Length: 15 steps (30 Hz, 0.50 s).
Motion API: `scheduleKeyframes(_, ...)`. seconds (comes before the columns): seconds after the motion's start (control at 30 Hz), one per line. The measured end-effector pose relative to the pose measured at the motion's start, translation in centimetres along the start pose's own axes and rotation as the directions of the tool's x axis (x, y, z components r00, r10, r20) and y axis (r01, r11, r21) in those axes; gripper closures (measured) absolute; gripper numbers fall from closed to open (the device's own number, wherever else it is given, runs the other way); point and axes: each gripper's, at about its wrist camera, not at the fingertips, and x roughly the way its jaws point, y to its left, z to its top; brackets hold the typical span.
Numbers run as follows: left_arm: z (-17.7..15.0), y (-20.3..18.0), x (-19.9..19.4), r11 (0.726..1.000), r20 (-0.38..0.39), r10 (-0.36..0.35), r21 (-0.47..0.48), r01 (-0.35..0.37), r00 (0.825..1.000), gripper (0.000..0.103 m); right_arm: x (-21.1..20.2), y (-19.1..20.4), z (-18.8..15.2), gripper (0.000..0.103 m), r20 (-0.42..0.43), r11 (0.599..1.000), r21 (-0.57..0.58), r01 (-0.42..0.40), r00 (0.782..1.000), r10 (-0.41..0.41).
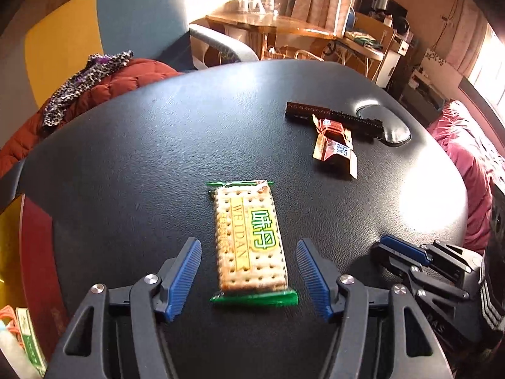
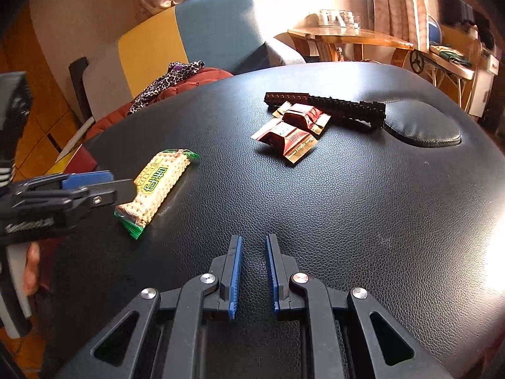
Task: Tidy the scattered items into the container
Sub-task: 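Grasp the green WEIDAN cracker pack with the left gripper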
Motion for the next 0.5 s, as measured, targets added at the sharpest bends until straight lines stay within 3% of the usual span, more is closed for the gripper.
scheduleKeyframes(0.13,0.8,0.4,1.5,1.0,-0.031,0.021,-0.018,-0.022,0.999,0.039,0.0,-0.2,0.2,0.078,0.0,0.999,0.022,-0.042,0.999,0.042)
scheduleKeyframes(0.2,0.9,0.6,2.3,0.999,-0.047,0.028,-0.016,-0.029,0.998,0.039,-0.1,-0.1,0.5,0.07,-0.003,0.998,0.018,-0.058,0.998,0.058)
scheduleKeyframes(0.27,0.7,0.7,2.9,1.0,-0.054,0.027,-0.011,-0.027,0.998,0.041,-0.2,0.0,1.0,0.056,0.009,0.999,-0.003,-0.037,0.999,0.037)
scheduleKeyframes(0.37,-0.1,0.9,3.0,0.999,-0.033,0.04,-0.007,-0.04,0.999,0.052,0.3,-0.3,2.6,0.056,0.031,1.0,-0.021,-0.015,0.999,0.015)
scheduleKeyframes(0.5,-1.2,1.5,2.4,1.0,-0.025,0.021,-0.015,-0.022,0.999,0.053,1.8,-0.7,5.4,0.056,0.054,0.997,-0.06,0.04,0.998,-0.037)
